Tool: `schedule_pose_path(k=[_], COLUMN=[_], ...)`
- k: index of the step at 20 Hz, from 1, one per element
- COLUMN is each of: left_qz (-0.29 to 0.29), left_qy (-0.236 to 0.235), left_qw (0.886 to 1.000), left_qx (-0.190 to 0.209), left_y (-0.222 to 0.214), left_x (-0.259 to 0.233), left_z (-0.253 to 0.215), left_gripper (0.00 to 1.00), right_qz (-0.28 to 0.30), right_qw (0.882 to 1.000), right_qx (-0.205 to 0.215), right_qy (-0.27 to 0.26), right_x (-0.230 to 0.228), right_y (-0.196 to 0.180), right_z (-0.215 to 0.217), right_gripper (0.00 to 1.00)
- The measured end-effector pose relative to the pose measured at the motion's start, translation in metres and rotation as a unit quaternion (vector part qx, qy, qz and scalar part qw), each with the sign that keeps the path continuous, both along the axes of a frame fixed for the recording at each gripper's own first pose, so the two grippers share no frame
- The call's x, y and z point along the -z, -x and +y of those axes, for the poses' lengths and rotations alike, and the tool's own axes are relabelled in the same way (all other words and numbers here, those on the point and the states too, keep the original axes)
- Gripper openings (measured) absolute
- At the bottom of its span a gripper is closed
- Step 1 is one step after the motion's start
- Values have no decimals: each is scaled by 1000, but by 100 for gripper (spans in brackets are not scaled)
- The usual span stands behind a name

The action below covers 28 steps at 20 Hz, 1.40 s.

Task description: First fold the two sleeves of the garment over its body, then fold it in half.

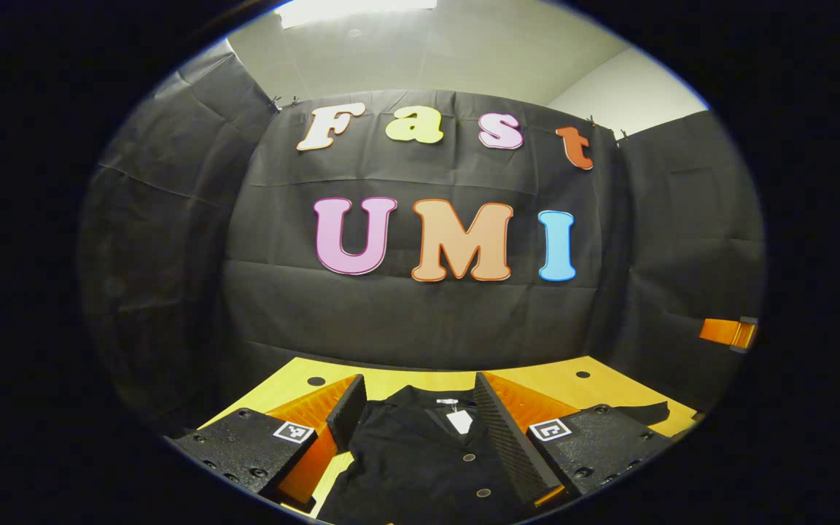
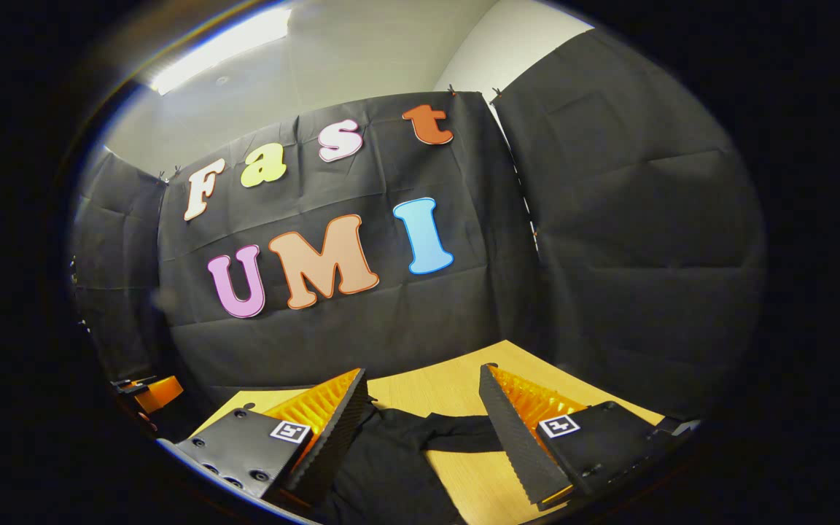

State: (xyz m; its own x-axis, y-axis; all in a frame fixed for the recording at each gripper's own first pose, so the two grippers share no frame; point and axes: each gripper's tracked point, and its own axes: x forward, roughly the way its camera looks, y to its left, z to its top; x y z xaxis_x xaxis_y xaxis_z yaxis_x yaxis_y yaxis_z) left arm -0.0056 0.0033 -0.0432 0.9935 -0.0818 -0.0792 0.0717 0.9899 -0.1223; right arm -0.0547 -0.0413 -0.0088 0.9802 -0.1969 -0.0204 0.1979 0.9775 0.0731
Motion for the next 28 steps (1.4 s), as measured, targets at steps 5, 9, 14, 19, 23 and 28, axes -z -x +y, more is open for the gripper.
schedule_pose_path(k=[5, 9, 14, 19, 23, 28], left_qz=[0, 3, 22, 38, 46, 54], left_qy=[4, 4, 2, -13, -8, -14], left_qw=[999, 998, 992, 986, 982, 976], left_qx=[-38, -68, -122, -164, -185, -210], left_y=[10, 20, 34, 45, 47, 50], left_x=[-3, 1, 12, 19, 23, 26], left_z=[18, 33, 63, 86, 91, 99], left_gripper=[93, 91, 91, 92, 93, 91], right_qz=[5, 29, 86, 155, 210, 297], right_qw=[1000, 1000, 995, 982, 968, 944], right_qx=[0, 8, 50, 105, 137, 145], right_qy=[4, 6, 12, 9, 15, -14], right_x=[2, 12, 53, 103, 139, 197], right_y=[-3, -14, -41, -63, -82, -107], right_z=[-13, -34, -90, -163, -214, -250], right_gripper=[97, 97, 98, 98, 98, 99])
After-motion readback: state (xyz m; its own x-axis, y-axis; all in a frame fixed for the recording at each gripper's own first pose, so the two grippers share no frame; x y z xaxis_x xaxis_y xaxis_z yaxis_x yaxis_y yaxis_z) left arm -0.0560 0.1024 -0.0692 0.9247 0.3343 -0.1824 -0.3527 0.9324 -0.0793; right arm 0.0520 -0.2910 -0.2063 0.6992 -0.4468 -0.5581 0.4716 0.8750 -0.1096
